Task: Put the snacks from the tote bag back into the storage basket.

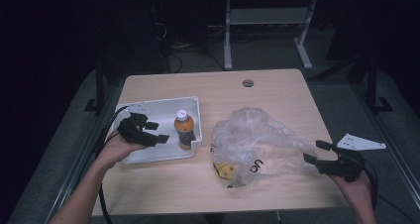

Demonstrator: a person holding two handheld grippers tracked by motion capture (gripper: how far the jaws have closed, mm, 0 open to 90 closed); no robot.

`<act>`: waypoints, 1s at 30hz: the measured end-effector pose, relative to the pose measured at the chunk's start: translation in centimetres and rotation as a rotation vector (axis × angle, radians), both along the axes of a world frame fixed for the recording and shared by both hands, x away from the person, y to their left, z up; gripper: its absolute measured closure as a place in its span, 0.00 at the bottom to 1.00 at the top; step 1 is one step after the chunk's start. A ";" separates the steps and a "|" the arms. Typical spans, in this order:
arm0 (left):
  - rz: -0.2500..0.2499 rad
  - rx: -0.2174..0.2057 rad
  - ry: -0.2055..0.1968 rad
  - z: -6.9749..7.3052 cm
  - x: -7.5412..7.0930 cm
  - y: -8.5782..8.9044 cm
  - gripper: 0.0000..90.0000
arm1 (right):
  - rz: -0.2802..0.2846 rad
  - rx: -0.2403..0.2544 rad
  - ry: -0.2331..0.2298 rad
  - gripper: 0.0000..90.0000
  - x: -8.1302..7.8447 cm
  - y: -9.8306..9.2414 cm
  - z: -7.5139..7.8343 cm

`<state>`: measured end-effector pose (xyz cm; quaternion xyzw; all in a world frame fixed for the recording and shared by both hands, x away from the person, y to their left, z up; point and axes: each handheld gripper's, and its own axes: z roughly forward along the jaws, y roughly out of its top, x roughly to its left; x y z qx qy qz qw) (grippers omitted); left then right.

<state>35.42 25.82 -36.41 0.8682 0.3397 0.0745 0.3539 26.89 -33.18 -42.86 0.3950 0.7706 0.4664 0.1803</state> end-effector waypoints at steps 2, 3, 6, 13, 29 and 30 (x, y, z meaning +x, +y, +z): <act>0.000 0.006 -0.002 -0.3 -0.2 0.1 0.33 | -0.003 -0.004 -0.001 0.29 -0.1 0.0 0.0; 0.000 0.001 -0.002 -0.4 -0.3 0.2 0.33 | -0.005 -0.002 -0.005 0.29 -0.2 -0.1 0.1; 0.000 0.013 -0.004 -0.7 -0.7 0.4 0.33 | -0.012 0.003 -0.011 0.29 -0.2 -0.2 0.1; 0.018 -0.001 -0.014 -1.5 -1.5 1.3 0.33 | -0.008 -0.002 -0.006 0.29 -0.3 -0.2 0.0; 0.051 -0.001 -0.015 -4.0 -3.2 2.6 0.33 | -0.023 -0.008 0.000 0.29 -0.3 -0.6 -0.1; 0.054 -0.002 -0.014 -4.1 -3.3 2.6 0.33 | -0.023 -0.009 0.000 0.29 -0.3 -0.5 -0.1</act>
